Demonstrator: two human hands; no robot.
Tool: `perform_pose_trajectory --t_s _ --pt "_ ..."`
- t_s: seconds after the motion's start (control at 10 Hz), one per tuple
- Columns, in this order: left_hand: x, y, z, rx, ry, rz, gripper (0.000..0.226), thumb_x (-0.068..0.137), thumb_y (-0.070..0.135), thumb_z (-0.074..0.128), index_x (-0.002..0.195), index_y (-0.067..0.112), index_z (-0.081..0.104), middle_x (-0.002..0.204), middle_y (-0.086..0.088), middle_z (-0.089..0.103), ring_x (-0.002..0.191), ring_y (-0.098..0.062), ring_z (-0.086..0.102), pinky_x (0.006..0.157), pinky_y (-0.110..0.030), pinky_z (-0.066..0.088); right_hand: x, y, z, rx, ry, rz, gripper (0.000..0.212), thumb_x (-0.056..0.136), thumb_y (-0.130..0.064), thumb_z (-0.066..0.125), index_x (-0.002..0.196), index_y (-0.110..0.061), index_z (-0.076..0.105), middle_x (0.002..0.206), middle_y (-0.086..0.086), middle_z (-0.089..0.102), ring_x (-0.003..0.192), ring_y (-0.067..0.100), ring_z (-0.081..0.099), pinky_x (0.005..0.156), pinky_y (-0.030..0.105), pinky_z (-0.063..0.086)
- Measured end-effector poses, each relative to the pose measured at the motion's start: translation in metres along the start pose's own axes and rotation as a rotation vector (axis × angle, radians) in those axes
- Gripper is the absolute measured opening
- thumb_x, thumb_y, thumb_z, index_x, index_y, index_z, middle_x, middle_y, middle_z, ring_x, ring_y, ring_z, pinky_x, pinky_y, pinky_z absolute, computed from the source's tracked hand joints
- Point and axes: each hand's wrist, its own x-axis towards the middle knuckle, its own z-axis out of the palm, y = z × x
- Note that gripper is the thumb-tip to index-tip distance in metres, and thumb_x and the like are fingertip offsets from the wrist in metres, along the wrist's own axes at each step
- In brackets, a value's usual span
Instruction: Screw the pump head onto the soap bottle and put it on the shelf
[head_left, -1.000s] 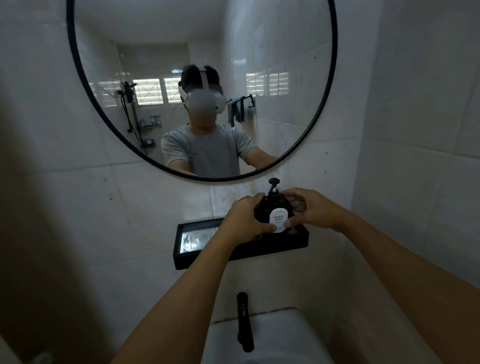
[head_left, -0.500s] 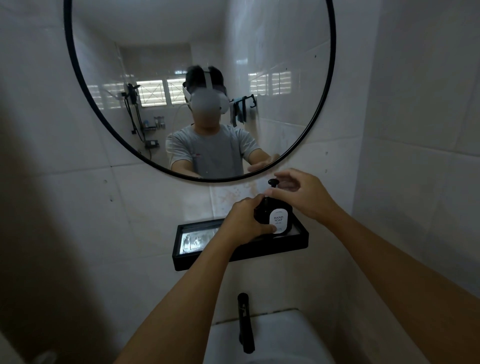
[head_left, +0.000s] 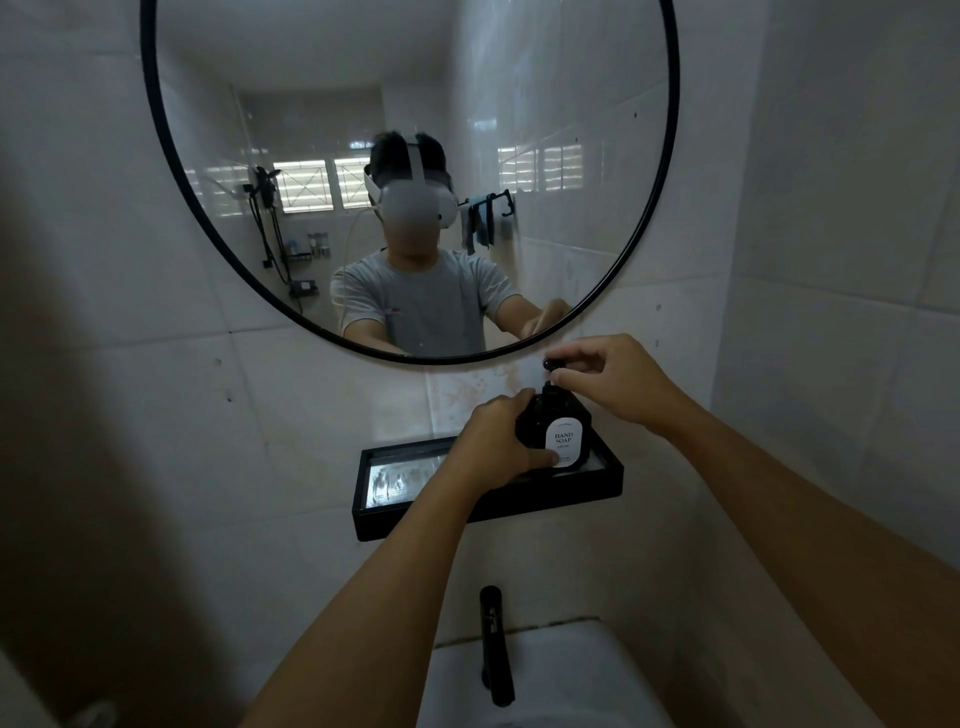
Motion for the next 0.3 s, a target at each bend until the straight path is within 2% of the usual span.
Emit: perform_pose_trajectory --t_s 0.1,0.2,0.3 --pt "0.001 -0.002 0.004 0.008 -0.005 -0.008 0.091 0.067 0.042 0.083 0.144 0.02 0.039 0.124 -0.005 0.061 0.113 -0.021 0.059 0.081 -0.021 0.042 0.001 -0.002 -0.004 0.025 -0.055 0.005 0.031 0.085 -0.016 0.072 0.116 -0.015 0.073 0.106 0.001 0.077 0.097 0.006 0.072 0.095 0.034 0.056" --pt "-0.006 0.006 -0.006 -0.021 -0.018 -0.027 0.105 0.066 0.044 0.085 0.151 0.017 0.03 0.138 -0.005 0.052 0.126 -0.02 0.05 0.095 -0.023 0.042 -0.004 -0.015 -0.007 0.093 -0.051 0.008 0.046 0.086 -0.027 0.073 0.13 -0.014 0.063 0.12 0.001 0.072 0.107 0.008 0.069 0.099 0.031 0.053" --pt "-0.028 0.016 -0.013 -0.139 0.151 -0.017 0.109 0.067 0.048 0.083 0.153 0.021 0.023 0.141 0.003 0.044 0.128 -0.011 0.043 0.097 -0.022 0.037 -0.009 -0.037 -0.024 0.117 0.146 -0.087 0.04 0.092 -0.03 0.065 0.13 -0.015 0.061 0.119 0.003 0.071 0.108 0.011 0.067 0.098 0.031 0.054"
